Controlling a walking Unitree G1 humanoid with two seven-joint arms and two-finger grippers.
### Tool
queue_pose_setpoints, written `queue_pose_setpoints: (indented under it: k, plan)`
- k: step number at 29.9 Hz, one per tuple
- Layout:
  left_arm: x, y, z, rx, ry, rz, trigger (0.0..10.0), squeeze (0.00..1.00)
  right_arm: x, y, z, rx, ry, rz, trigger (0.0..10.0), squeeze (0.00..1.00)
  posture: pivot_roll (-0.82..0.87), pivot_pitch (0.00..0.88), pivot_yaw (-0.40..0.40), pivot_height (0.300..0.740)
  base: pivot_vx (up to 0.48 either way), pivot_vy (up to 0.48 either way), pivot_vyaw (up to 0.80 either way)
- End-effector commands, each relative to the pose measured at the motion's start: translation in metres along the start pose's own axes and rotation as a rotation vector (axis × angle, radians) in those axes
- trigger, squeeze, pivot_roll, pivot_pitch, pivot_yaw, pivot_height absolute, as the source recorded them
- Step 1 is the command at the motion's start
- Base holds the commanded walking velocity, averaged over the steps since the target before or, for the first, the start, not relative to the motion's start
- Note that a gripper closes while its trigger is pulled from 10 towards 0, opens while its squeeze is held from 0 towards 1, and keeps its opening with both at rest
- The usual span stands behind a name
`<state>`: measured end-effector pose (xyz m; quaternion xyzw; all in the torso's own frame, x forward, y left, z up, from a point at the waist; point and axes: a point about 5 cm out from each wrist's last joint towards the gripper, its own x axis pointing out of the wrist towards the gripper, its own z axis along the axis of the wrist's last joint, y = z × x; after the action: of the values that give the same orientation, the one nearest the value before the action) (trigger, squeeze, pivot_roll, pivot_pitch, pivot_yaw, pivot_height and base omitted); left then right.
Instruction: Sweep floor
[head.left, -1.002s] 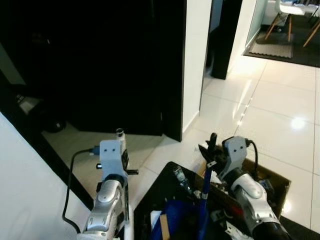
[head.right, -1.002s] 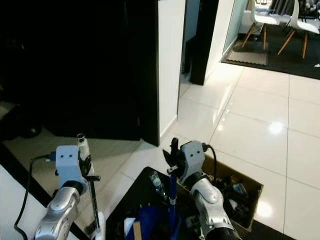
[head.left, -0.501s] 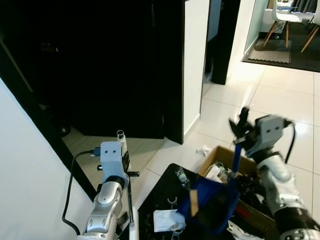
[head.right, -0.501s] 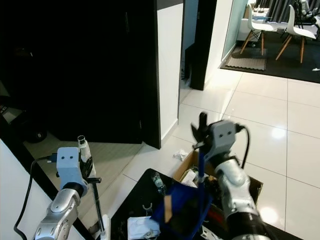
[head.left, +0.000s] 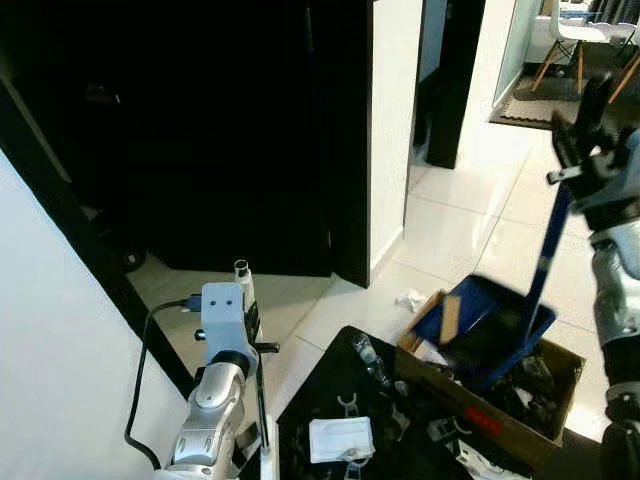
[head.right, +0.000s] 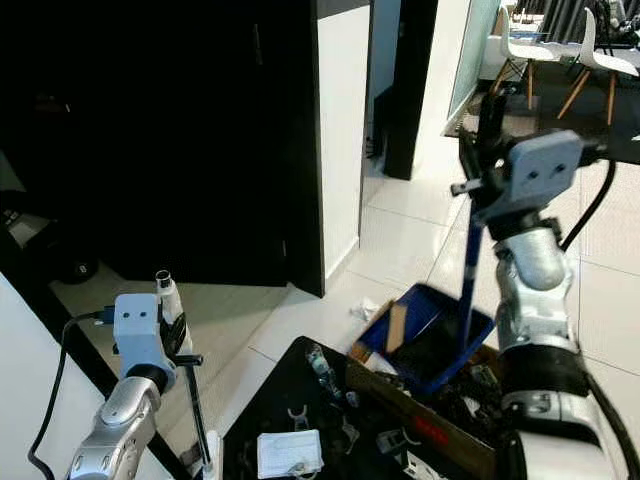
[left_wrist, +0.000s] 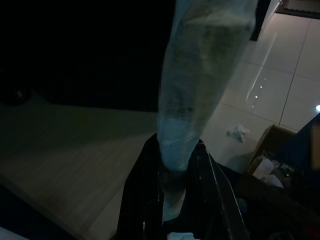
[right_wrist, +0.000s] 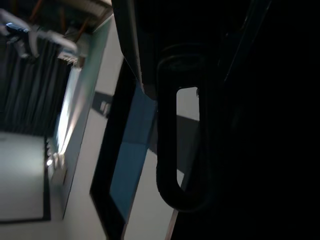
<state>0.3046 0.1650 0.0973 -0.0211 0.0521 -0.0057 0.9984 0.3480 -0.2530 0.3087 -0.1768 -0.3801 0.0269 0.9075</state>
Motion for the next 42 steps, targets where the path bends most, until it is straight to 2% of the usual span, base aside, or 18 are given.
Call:
queue_pose_setpoints:
  k: [1,4,5,7,10,11,14,17,19,21,24,25,26,31,33,35,37,42]
  plan:
    - [0.001,0.004,0.003,0.016,-0.009,0.009,10.0,0.0,0.014,0.0,0.014,-0.099,-0.078,0.046,10.0,0.0,0.01,0.07,0.095,0.74,0.0,0.0,0.0]
    - [0.001,0.004,0.004,0.017,-0.009,0.008,10.0,0.0,0.017,0.005,0.012,-0.14,-0.069,0.098,10.0,0.0,0.01,0.071,0.096,0.74,0.0,0.0,0.0]
    - [0.001,0.006,0.004,0.022,-0.01,0.009,10.0,0.0,0.021,0.019,0.008,-0.189,-0.063,0.175,10.0,0.0,0.02,0.074,0.094,0.74,0.0,0.0,0.0]
    - [0.001,0.007,0.004,0.024,-0.01,0.011,10.0,0.0,0.022,0.024,0.007,-0.208,-0.064,0.208,10.0,0.0,0.02,0.074,0.094,0.74,0.0,0.0,0.0]
    - [-0.003,0.013,0.004,0.03,-0.011,0.028,10.0,0.0,0.024,0.046,0.007,-0.31,-0.104,0.333,10.0,0.0,0.04,0.077,0.086,0.74,0.0,0.0,0.0]
    - [-0.003,0.013,0.004,0.03,-0.011,0.028,10.0,0.0,0.024,0.046,0.007,-0.31,-0.104,0.333,10.0,0.0,0.04,0.077,0.086,0.74,0.0,0.0,0.0]
    - [-0.007,0.015,0.002,0.031,-0.006,0.039,10.0,0.0,0.022,0.057,0.006,-0.374,-0.131,0.422,10.0,0.0,0.05,0.082,0.081,0.74,0.0,0.0,0.0]
    - [-0.01,0.016,0.0,0.032,-0.002,0.043,10.0,0.0,0.02,0.065,0.004,-0.396,-0.138,0.475,10.0,0.0,0.05,0.084,0.079,0.74,0.0,0.0,0.0]
    - [-0.012,0.017,-0.002,0.032,0.003,0.047,10.0,0.0,0.013,0.079,-0.002,-0.423,-0.153,0.559,10.0,0.0,0.06,0.088,0.079,0.74,0.0,0.0,0.0]
    - [-0.013,0.017,-0.003,0.032,0.005,0.047,10.0,0.0,0.012,0.082,-0.003,-0.43,-0.158,0.579,10.0,0.0,0.06,0.088,0.079,0.74,0.0,0.0,0.0]
    - [-0.013,0.017,-0.003,0.033,0.007,0.047,10.0,0.0,0.003,0.099,-0.007,-0.424,-0.186,0.663,10.0,0.0,0.06,0.09,0.079,0.74,0.0,0.0,0.0]
    - [-0.013,0.017,-0.003,0.033,0.007,0.047,10.0,0.0,0.003,0.099,-0.007,-0.424,-0.186,0.663,10.0,0.0,0.06,0.09,0.079,0.74,0.0,0.0,0.0]
    - [-0.014,0.016,-0.003,0.033,0.009,0.045,10.0,0.0,-0.004,0.11,-0.01,-0.412,-0.198,0.717,10.0,0.0,0.06,0.09,0.079,0.74,0.0,0.0,0.0]
    - [-0.013,0.016,-0.003,0.034,0.008,0.043,10.0,0.0,-0.015,0.126,-0.012,-0.376,-0.224,0.796,10.0,0.0,0.05,0.088,0.08,0.74,0.0,0.0,0.0]
    - [-0.013,0.015,-0.003,0.033,0.008,0.043,10.0,0.0,-0.025,0.136,-0.016,-0.356,-0.225,0.858,10.0,0.0,0.05,0.088,0.08,0.74,0.0,0.0,0.0]
    - [-0.013,0.015,-0.003,0.033,0.009,0.044,10.0,0.0,-0.044,0.147,-0.024,-0.348,-0.212,0.958,10.0,0.0,0.05,0.087,0.078,0.74,0.0,0.0,0.0]
    - [-0.013,0.015,-0.003,0.033,0.01,0.045,10.0,0.0,-0.059,0.153,-0.031,-0.348,-0.196,1.036,10.0,0.0,0.05,0.087,0.079,0.74,0.0,0.0,0.0]
    - [-0.013,0.015,-0.004,0.032,0.013,0.044,10.0,0.0,-0.069,0.155,-0.037,-0.351,-0.173,1.089,10.0,0.0,0.05,0.086,0.079,0.74,0.0,0.0,0.0]
